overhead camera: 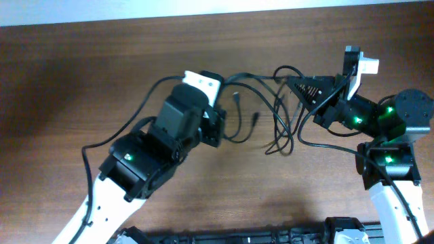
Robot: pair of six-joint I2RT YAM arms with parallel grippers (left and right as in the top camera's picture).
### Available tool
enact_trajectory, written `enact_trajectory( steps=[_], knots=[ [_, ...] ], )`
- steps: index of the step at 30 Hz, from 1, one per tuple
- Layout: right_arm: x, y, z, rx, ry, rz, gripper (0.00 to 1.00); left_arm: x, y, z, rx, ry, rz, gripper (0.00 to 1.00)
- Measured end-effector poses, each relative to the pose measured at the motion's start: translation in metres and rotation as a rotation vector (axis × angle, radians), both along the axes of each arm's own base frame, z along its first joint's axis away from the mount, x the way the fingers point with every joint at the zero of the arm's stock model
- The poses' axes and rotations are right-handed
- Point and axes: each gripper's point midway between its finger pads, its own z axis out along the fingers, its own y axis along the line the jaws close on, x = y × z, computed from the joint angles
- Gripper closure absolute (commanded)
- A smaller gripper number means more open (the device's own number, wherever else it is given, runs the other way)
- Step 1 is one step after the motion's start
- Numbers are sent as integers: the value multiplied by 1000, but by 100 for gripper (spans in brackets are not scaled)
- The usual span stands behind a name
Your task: Untangle cables
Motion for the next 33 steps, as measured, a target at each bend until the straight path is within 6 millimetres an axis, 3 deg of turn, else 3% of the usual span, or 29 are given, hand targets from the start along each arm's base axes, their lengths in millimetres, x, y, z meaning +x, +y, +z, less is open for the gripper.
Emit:
enact_trajectory(
  steps=[4, 10, 13, 15, 16, 17, 19, 21, 28, 33],
  knots=[
    [-4, 2, 6, -4, -42, 19, 96, -8, -19, -4, 25, -14, -98, 100],
    [-4, 0, 11, -8, -74, 14, 96, -5, -17, -29, 108, 41, -95, 100],
    [5, -15, 3, -2, -20, -47, 96, -2, -10, -29, 133, 29, -66, 100],
    [15, -35, -10, 11, 66, -128, 96, 2, -3, -25, 141, 11, -19, 100],
    [18, -41, -14, 17, 95, -151, 89, 3, 0, -23, 139, 1, -2, 100],
    [20, -49, -20, 23, 130, -182, 72, 4, 4, -19, 138, -13, 21, 100],
    [25, -65, -30, 30, 185, -245, 30, 5, 15, -7, 130, -48, 68, 100],
    [26, -74, -37, 28, 215, -276, 4, 5, 24, 3, 119, -80, 103, 100],
    [20, -76, -70, -41, 292, -278, 1, 6, 40, 23, 103, -148, 164, 100],
    [6, -62, -69, -122, 172, -161, 2, 8, 44, 25, 121, -165, 182, 100]
  ],
)
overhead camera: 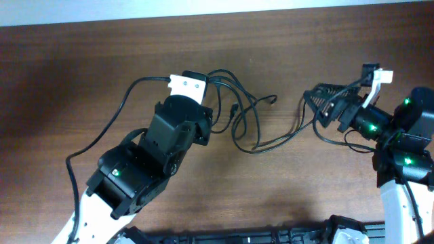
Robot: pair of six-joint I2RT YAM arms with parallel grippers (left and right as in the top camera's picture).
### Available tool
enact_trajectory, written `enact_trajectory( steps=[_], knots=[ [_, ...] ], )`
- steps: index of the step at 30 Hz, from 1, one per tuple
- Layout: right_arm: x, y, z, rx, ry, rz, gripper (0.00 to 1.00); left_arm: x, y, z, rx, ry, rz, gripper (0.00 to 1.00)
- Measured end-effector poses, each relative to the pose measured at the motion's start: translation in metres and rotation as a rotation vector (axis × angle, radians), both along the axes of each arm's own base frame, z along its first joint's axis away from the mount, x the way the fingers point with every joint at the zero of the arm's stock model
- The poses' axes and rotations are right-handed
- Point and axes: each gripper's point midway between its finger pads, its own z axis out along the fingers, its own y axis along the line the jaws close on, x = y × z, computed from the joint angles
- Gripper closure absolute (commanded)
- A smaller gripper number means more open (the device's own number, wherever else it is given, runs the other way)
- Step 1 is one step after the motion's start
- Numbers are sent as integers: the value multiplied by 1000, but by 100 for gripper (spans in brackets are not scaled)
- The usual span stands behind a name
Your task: Untangle cables
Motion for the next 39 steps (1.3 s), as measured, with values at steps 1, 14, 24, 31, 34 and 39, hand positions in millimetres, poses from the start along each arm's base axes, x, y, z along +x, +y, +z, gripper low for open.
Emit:
enact_trajectory(
  steps=[1, 14, 24, 31, 34, 39],
  knots=[
    [-5, 5, 3, -12, -40, 50, 2, 0, 0, 0, 8, -3, -3, 100],
    [-52, 47, 33, -39, -349, 429, 0, 5, -63, 6, -140, 2, -244, 100],
    [-43, 51, 41, -107, -443, 398, 1, -5, -97, -6, -168, 60, -425, 100],
    [-33, 50, 36, -112, -432, 378, 1, -13, -108, 0, -199, 51, -510, 100],
    [-25, 56, 31, -116, -409, 363, 1, -18, -112, 1, -215, 60, -541, 100],
    [-14, 66, 20, -120, -371, 354, 31, -22, -116, 2, -224, 66, -567, 100]
  ],
)
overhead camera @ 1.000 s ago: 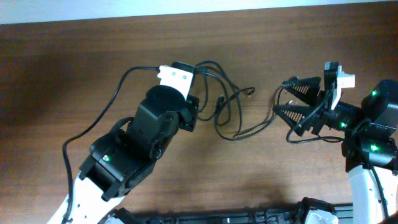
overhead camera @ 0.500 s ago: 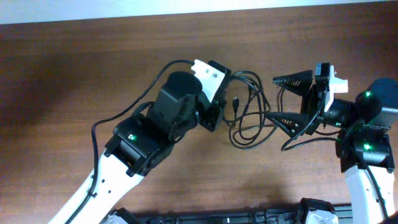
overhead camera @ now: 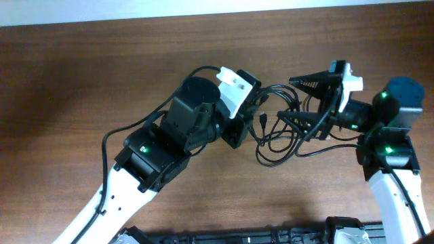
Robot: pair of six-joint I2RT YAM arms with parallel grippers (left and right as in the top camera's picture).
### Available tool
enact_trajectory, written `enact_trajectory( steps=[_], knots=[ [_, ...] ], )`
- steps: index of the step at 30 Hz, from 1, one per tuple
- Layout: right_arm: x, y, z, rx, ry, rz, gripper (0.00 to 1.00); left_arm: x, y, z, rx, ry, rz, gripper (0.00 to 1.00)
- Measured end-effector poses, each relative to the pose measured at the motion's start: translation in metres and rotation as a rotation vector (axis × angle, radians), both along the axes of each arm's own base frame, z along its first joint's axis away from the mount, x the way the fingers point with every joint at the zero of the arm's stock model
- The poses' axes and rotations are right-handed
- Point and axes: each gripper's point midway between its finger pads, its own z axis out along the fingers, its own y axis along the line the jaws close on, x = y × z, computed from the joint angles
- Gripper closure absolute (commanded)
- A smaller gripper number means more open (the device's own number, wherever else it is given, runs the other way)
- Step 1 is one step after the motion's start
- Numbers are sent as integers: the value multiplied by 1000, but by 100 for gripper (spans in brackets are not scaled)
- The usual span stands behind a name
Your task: Untangle cables
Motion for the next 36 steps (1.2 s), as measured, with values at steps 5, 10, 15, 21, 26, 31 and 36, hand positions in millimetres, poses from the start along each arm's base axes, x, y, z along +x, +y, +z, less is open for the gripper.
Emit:
enact_trajectory(
  steps=[5, 10, 15, 21, 26, 31, 36],
  knots=[
    [3, 7, -7, -4, 26, 7, 96, 1, 0, 0, 5, -9, 1, 100],
    [2, 8, -8, -4, 32, 11, 96, 13, 9, -1, 43, -46, 82, 34],
    [9, 5, -10, 6, 83, -37, 96, 33, 31, -3, 86, -67, 238, 1],
    [23, -6, -28, 16, 259, -167, 96, 51, 71, -19, 113, 23, 418, 1],
    [29, -23, -38, -92, 435, -342, 96, 61, 111, -36, 170, 101, 533, 1],
    [32, -34, -6, -269, 397, -488, 96, 70, 151, -46, 196, 157, 651, 1],
    [45, -41, 15, -390, 356, -574, 96, 74, 175, -52, 205, 191, 721, 1]
  ],
)
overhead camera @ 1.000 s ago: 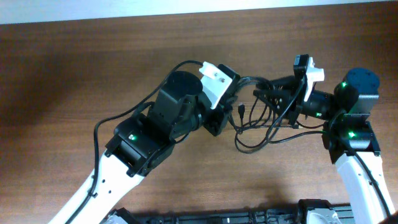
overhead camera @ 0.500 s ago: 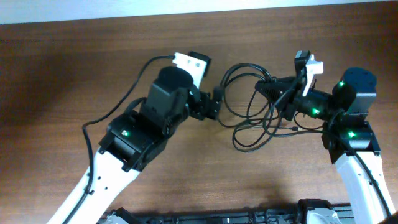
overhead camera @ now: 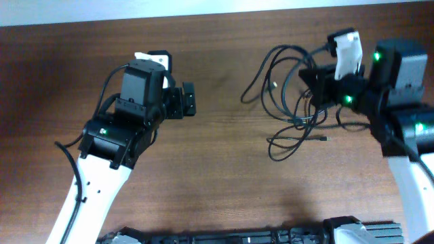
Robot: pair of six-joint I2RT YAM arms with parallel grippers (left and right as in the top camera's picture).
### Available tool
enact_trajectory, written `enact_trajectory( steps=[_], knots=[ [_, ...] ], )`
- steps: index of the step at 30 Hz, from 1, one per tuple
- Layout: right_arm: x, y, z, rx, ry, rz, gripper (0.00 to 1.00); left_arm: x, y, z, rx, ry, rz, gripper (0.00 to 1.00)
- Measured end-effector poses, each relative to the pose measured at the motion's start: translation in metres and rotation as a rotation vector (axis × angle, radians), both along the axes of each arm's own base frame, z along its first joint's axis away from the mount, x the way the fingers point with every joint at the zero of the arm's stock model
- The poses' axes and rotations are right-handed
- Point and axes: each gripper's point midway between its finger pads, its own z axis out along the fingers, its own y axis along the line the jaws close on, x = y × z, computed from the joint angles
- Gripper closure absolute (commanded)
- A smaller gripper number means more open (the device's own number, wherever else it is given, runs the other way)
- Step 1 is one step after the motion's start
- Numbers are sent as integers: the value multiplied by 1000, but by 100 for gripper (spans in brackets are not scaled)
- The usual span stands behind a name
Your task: Untangle cables
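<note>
A tangle of thin black cables (overhead camera: 288, 102) lies in loops at the right of the wooden table (overhead camera: 217, 169). Its upper strands run into my right gripper (overhead camera: 313, 78), which looks shut on them near the bundle's top right. One loose plug end (overhead camera: 324, 139) rests on the wood below. My left gripper (overhead camera: 182, 102) stands far to the left of the bundle, its fingers apart with nothing between them and no cable touching it.
The left arm's own black lead (overhead camera: 68, 159) trails along its white forearm. A black frame (overhead camera: 237, 237) runs along the table's front edge. A pale wall strip (overhead camera: 102, 10) borders the far edge.
My left gripper was at the middle, against the bundle; now it is well to the left and free of it. The right gripper and the cables now sit farther right and higher.
First both grippers were in the tangle at mid-table. Then they stood apart with strands stretched between them. Then they were close together again over a bunched knot. Now only the right gripper holds the bundle, at the right, and the left is empty.
</note>
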Motion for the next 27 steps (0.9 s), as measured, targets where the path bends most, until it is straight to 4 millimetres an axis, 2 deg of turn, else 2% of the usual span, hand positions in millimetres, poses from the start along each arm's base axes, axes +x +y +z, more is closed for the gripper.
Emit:
enact_trajectory(
  steps=[1, 3, 5, 6, 7, 9, 11, 14, 20, 27],
  knots=[
    [12, -3, 5, -48, 13, -31, 96, -2, 2, -3, 5, 14, 2, 1],
    [23, -7, 7, -94, 33, -62, 96, -6, 3, -6, 14, 34, 2, 1],
    [32, -10, 4, -136, 53, -91, 87, -9, 5, -10, 23, 53, 3, 1],
    [35, -11, 1, -158, 66, -101, 79, -11, 6, -12, 27, 64, 3, 1],
    [39, -13, -7, -184, 88, -114, 60, -12, 6, -12, 29, 67, 4, 1],
    [42, -16, -22, -217, 139, -128, 32, -12, 6, -13, 30, 70, 4, 1],
    [45, -19, -40, -251, 197, -132, 17, -12, 6, -13, 31, 71, 4, 1],
    [44, -22, -58, -279, 264, -129, 5, -12, 7, -13, 32, 71, 6, 1],
    [38, -26, -66, -302, 309, -138, 0, -15, 8, -15, 38, 84, 6, 1],
    [35, -27, -68, -309, 325, -138, 1, -15, 8, -16, 40, 88, 6, 1]
  ],
)
